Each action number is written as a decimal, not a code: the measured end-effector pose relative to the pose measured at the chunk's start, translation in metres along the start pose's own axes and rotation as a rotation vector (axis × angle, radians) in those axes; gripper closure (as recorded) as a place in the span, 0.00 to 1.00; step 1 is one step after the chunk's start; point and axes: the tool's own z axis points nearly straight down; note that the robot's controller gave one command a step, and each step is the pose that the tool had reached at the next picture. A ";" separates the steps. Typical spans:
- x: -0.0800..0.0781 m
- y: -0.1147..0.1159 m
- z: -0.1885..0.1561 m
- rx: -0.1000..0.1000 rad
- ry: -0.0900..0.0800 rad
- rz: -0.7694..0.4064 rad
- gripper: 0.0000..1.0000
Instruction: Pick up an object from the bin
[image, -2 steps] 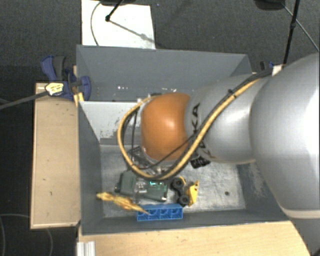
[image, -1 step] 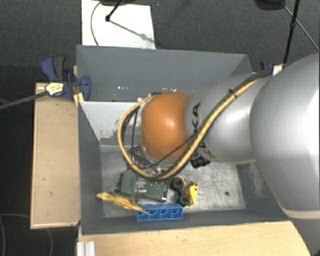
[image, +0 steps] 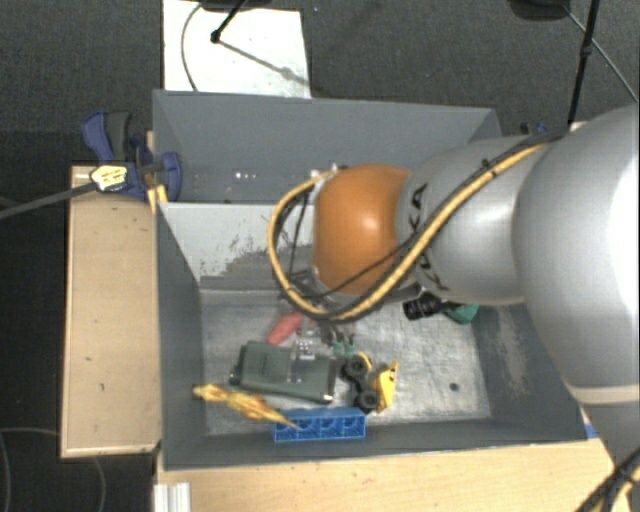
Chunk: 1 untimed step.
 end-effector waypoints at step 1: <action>0.001 -0.027 -0.006 0.001 0.003 -0.228 0.00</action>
Offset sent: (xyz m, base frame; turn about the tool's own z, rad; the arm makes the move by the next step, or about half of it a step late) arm 0.0373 -0.0216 0.0116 -0.0782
